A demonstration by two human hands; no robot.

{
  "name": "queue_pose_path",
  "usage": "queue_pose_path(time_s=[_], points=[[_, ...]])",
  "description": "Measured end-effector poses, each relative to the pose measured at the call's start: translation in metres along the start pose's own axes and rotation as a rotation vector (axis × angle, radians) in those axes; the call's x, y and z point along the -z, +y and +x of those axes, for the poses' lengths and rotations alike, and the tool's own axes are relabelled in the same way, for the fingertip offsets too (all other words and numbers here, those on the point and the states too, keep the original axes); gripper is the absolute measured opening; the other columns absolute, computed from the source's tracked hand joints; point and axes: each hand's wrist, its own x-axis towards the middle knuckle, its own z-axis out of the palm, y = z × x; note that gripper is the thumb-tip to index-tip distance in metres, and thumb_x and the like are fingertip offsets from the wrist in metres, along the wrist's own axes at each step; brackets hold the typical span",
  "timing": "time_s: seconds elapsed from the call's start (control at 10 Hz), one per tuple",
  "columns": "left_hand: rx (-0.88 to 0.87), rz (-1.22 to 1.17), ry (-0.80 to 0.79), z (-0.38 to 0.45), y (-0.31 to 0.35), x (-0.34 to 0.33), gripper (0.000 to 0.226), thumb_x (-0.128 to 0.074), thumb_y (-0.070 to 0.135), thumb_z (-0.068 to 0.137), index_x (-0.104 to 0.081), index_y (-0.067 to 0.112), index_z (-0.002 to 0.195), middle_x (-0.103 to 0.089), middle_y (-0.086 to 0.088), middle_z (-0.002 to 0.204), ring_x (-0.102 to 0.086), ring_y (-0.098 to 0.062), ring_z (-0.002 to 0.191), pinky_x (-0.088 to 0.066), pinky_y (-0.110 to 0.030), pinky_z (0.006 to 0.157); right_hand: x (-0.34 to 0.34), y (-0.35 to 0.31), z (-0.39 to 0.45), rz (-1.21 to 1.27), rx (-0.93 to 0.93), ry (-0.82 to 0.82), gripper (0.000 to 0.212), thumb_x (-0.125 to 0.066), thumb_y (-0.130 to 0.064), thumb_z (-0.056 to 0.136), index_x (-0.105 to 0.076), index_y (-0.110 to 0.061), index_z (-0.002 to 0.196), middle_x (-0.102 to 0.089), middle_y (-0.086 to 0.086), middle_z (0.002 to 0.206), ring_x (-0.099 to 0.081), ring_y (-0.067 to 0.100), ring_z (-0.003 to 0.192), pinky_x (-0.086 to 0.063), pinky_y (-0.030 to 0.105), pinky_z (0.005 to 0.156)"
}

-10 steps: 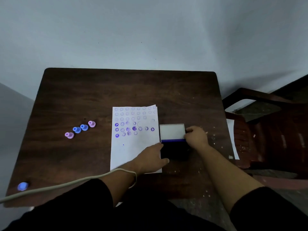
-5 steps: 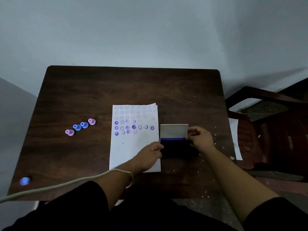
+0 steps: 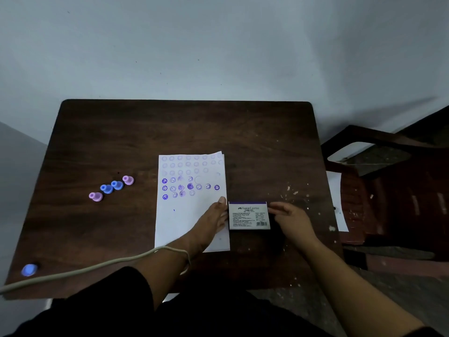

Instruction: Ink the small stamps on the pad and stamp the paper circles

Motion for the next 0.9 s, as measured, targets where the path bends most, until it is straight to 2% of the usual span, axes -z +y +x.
queue_pose_path(time_s=[0.1, 0.2, 0.3, 0.4, 0.5, 0.6, 0.7, 0.8, 0.9], points=[[-0.037, 0.031, -0.018, -0.005, 0.001, -0.003, 0.028, -0.027, 0.039, 0.108, -0.053, 0.034, 0.100, -0.059, 0.021, 0.105, -0.058, 0.006, 0.100, -0.039, -0.018, 0.095, -0.002, -0.004, -0.008, -0.058, 0.027, -0.001, 0.048, -0.055, -0.001, 0.093, -0.060, -0.027, 0.133, -0.073, -0.016, 0.117, -0.069, -0.002, 0.067, -0.047, 0.014, 0.049], [-0.084, 0.122, -0.009, -0.005, 0.000, 0.004, 0.030, -0.030, 0.046, 0.107, -0.059, 0.037, 0.103, -0.063, 0.024, 0.107, -0.061, 0.014, 0.096, -0.043, -0.013, 0.090, -0.001, -0.006, -0.013, -0.162, 0.066, -0.008, 0.052, -0.058, -0.006, 0.093, -0.055, -0.028, 0.140, -0.069, -0.022, 0.119, -0.071, 0.003, 0.090, -0.057, 0.022, 0.067], [-0.102, 0.330, -0.036, -0.003, -0.004, 0.010, 0.052, -0.034, 0.074, 0.095, -0.062, 0.039, 0.120, -0.064, 0.014, 0.130, -0.056, -0.004, 0.122, -0.038, -0.036, 0.113, -0.002, -0.006, -0.019, -0.366, 0.136, -0.021, 0.053, -0.059, -0.010, 0.095, -0.052, -0.029, 0.144, -0.065, -0.018, 0.128, -0.067, 0.012, 0.107, -0.058, 0.036, 0.093], [-0.117, 0.383, -0.042, -0.007, -0.001, 0.009, 0.086, -0.036, 0.093, 0.076, -0.061, 0.033, 0.132, -0.061, 0.008, 0.139, -0.053, -0.012, 0.129, -0.037, -0.043, 0.116, -0.005, -0.005, -0.021, -0.474, 0.225, -0.026, 0.055, -0.058, -0.011, 0.094, -0.051, -0.029, 0.145, -0.064, -0.008, 0.137, -0.064, 0.012, 0.113, -0.054, 0.034, 0.098], [-0.105, 0.359, -0.050, -0.012, 0.002, 0.007, 0.081, -0.037, 0.092, 0.077, -0.061, 0.035, 0.130, -0.060, 0.007, 0.140, -0.052, -0.013, 0.130, -0.037, -0.044, 0.116, -0.009, -0.004, -0.022, -0.521, 0.242, -0.020, 0.055, -0.059, -0.011, 0.092, -0.053, -0.031, 0.143, -0.065, -0.008, 0.135, -0.061, 0.013, 0.118, -0.049, 0.027, 0.099], [-0.102, 0.344, -0.040, -0.017, 0.004, 0.008, 0.052, -0.037, 0.075, 0.090, -0.058, 0.040, 0.122, -0.059, 0.008, 0.138, -0.051, -0.012, 0.128, -0.036, -0.044, 0.117, -0.012, -0.002, -0.020, -0.534, 0.256, -0.012, 0.054, -0.059, -0.011, 0.091, -0.054, -0.032, 0.141, -0.066, -0.008, 0.134, -0.062, 0.012, 0.117, -0.049, 0.027, 0.100], [-0.113, 0.384, -0.025, -0.024, 0.008, 0.013, 0.037, -0.037, 0.069, 0.094, -0.056, 0.046, 0.115, -0.056, 0.010, 0.136, -0.050, -0.013, 0.128, -0.035, -0.044, 0.117, -0.012, -0.004, -0.024, -0.545, 0.254, -0.010, 0.052, -0.058, -0.011, 0.091, -0.054, -0.029, 0.140, -0.067, -0.005, 0.132, -0.063, 0.014, 0.116, -0.053, 0.032, 0.099], [-0.138, 0.467, -0.005, -0.028, 0.011, 0.022, 0.059, -0.037, 0.070, 0.094, -0.048, 0.036, 0.141, -0.044, 0.004, 0.155, -0.042, -0.018, 0.140, -0.031, -0.045, 0.120, -0.019, -0.013, -0.028, -0.583, 0.298, 0.062, 0.047, -0.058, -0.014, 0.092, -0.056, -0.026, 0.137, -0.069, -0.001, 0.127, -0.065, 0.018, 0.110, -0.054, 0.032, 0.091], [-0.212, 0.758, 0.122, -0.034, 0.023, 0.030, 0.063, -0.041, 0.060, 0.100, -0.030, 0.031, 0.156, -0.029, 0.006, 0.164, -0.031, -0.019, 0.148, -0.025, -0.039, 0.120, -0.033, -0.033, -0.033, -0.611, 0.299, 0.108, 0.056, -0.062, -0.024, 0.096, -0.043, -0.028, 0.149, -0.062, 0.000, 0.136, -0.060, 0.016, 0.120, -0.053, 0.035, 0.099]])
